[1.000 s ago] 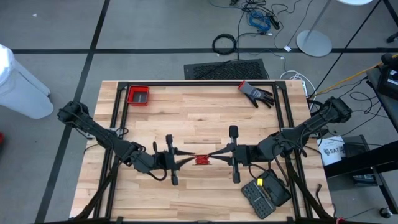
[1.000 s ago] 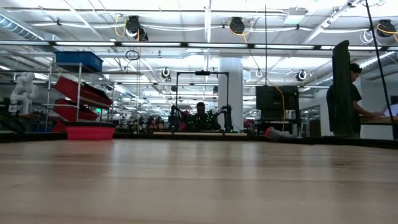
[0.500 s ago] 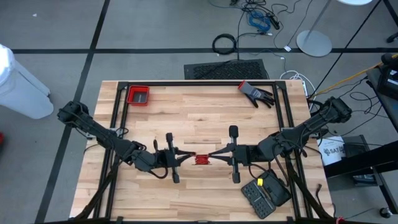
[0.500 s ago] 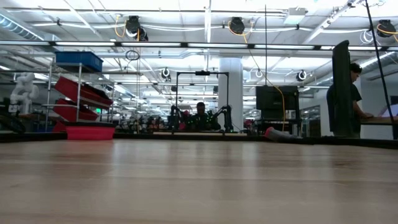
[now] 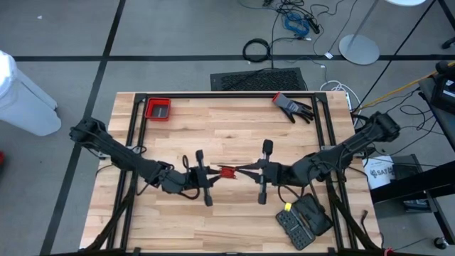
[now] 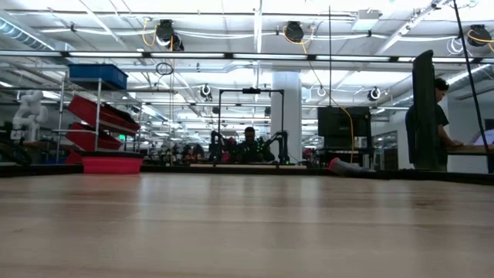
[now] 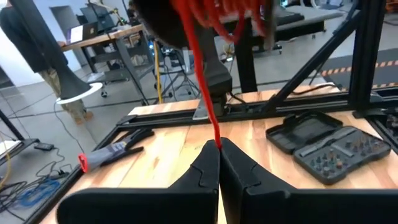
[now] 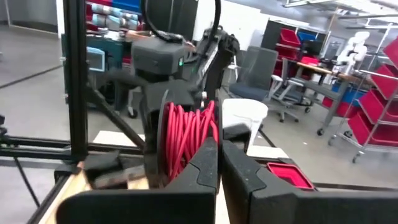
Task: Coil cords
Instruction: Coil the red wire onto the spool
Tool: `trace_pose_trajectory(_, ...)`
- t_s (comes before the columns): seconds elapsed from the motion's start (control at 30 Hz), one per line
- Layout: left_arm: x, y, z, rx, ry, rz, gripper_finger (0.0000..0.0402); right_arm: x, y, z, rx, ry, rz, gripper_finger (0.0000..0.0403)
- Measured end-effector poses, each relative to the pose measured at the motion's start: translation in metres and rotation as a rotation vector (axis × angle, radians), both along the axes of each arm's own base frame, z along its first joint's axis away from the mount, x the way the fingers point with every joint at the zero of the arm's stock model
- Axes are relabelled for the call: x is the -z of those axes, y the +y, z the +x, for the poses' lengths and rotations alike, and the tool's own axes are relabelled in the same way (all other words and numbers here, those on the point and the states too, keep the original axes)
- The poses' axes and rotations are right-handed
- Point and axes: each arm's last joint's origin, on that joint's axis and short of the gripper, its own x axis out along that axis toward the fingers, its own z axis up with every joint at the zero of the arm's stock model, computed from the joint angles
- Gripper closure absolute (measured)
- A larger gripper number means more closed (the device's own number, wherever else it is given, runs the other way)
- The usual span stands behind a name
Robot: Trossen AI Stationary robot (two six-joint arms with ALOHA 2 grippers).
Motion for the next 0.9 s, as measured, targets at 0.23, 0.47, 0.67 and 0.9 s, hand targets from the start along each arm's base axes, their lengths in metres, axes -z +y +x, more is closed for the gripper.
trace_pose_trajectory(0.23, 0.015, 0.002, 0.015, -0.018, -0.008, -0.006, 0.0401, 0.006, 0.002, 0.008, 0.077, -0.023, 0.011, 0.0403)
trace_pose_trajectory(0.47, 0.018, 0.002, 0.019, -0.023, -0.037, -0.018, 0.0401, 0.020, 0.002, 0.019, 0.235, 0.009, -0.021, 0.0403)
trace_pose_trajectory(0.67, 0.016, 0.002, 0.019, -0.038, -0.053, -0.026, 0.0401, 0.032, 0.004, 0.028, 0.372, 0.030, -0.085, 0.0403)
trace_pose_trajectory(0.9, 0.016, 0.003, 0.019, -0.060, -0.063, -0.066, 0.0402, 0.047, 0.007, 0.038, 0.495, 0.060, -0.159, 0.0403)
